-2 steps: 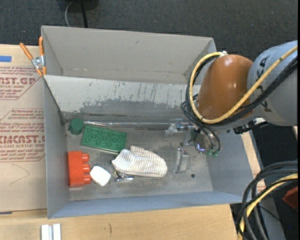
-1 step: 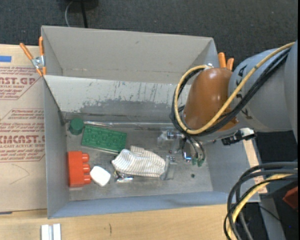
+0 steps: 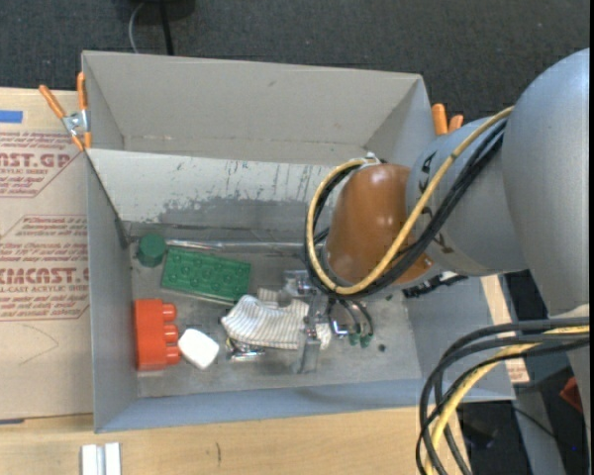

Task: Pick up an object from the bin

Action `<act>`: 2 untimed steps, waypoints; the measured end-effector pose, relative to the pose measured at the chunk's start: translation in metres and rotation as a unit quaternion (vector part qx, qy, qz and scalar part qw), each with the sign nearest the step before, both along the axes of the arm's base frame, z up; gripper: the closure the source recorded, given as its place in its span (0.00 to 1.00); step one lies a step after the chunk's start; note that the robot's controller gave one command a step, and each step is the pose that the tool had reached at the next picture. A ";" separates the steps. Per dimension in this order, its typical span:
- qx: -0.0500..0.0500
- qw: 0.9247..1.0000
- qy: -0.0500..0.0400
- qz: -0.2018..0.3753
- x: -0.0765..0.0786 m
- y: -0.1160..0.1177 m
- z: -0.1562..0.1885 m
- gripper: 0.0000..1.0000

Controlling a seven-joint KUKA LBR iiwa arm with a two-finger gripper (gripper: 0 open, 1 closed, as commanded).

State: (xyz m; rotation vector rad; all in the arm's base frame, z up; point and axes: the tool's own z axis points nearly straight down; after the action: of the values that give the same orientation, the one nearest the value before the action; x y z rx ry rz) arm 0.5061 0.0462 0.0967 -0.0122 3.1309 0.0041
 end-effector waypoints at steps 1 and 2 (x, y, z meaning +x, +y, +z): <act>-0.001 0.998 0.002 -0.069 -0.008 0.014 -0.026 1.00; -0.001 0.998 0.002 -0.069 -0.008 0.014 -0.026 1.00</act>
Offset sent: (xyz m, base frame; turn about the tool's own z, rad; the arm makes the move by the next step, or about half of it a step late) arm 0.0000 0.0000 0.0000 0.0000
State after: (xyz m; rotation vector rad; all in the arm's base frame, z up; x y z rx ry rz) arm 0.4984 0.0602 0.0704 0.2039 3.1275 -0.0001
